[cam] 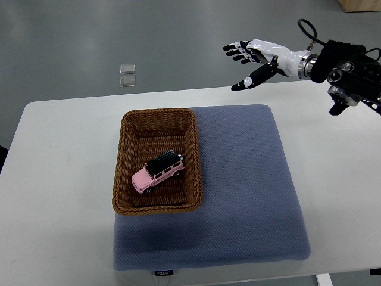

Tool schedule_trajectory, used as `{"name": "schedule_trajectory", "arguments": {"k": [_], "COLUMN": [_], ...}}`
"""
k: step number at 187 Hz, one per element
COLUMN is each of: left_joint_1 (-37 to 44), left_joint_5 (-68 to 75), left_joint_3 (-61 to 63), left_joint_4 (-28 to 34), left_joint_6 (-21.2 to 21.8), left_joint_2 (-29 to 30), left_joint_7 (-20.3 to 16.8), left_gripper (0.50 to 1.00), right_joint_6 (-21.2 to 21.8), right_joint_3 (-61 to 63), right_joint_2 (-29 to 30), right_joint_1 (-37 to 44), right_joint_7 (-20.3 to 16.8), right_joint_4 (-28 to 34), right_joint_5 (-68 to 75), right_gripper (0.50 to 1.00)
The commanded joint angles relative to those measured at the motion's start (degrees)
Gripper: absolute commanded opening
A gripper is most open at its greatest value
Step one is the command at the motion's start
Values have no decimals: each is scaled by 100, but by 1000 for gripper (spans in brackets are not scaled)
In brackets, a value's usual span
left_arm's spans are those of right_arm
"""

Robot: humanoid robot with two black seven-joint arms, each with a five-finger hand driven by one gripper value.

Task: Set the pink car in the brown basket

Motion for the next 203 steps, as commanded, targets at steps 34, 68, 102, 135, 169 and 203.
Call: {"name": "schedule_trajectory", "arguments": {"k": [34, 68, 102, 135, 169, 203], "left_joint_1": [-1, -1, -1, 8, -1, -1], "left_joint_5": [0, 0, 0, 0, 0, 0], "left_joint_3": [0, 0, 0, 0, 0, 0], "left_joint_4": [0, 0, 0, 0, 0, 0], "left_joint_6": [0, 0, 0, 0, 0, 0], "left_joint_2": [0, 0, 0, 0, 0, 0], "left_joint_7": [-1, -1, -1, -1, -1, -1], "left_gripper": [1000, 1000, 1000, 1000, 1000, 1000], "right_joint_6": [-243, -252, -287, -639, -691, -691], "right_joint_3": [1662, 2417, 2672, 2927, 3041, 3085], "right_joint_2": [245, 631, 992, 1256, 1370, 1379], "right_joint_1": [-1125, -1688, -1925, -1996, -2039, -2039], "right_joint_7": [65, 47, 65, 73, 65, 73], "right_joint_4": [-679, -802, -1215, -1505, -1514, -1514], "right_joint_5": [1017, 2396, 3777, 4111, 4111, 4120], "right_gripper": [905, 907, 907, 907, 907, 907]}}
